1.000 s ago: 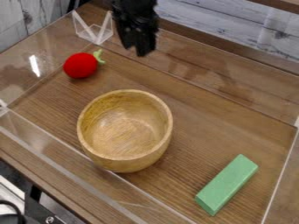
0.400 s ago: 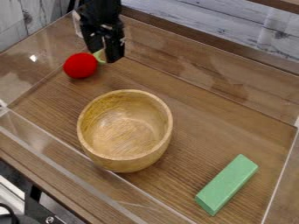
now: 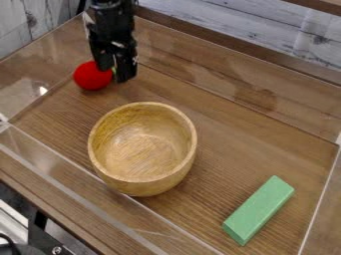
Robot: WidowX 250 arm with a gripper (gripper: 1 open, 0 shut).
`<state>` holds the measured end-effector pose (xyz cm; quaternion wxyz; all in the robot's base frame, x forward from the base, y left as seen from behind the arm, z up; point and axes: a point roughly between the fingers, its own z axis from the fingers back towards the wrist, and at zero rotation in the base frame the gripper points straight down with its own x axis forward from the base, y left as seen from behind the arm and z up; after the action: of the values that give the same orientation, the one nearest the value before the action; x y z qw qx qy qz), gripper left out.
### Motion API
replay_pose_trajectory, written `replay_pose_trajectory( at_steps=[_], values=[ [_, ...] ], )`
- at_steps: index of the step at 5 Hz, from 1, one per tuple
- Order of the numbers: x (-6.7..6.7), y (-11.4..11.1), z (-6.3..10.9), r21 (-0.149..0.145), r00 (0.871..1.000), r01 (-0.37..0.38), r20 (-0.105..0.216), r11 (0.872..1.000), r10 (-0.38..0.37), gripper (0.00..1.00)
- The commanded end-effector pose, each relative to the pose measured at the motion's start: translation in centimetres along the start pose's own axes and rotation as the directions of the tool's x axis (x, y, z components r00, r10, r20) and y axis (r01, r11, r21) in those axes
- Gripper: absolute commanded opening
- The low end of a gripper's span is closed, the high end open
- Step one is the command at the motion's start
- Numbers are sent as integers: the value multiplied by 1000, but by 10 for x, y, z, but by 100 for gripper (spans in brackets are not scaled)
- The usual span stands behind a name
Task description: Move the red fruit to the right side of the table
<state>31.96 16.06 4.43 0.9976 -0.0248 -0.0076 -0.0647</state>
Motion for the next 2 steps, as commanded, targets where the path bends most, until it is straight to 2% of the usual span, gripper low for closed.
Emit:
replay_pose_trajectory(
  at_steps=[1,2],
  values=[
    [0,24,0,42,999,-44,23,998,43,100],
    [-5,34,-12,44,997,-75,12,996,74,0]
  ],
)
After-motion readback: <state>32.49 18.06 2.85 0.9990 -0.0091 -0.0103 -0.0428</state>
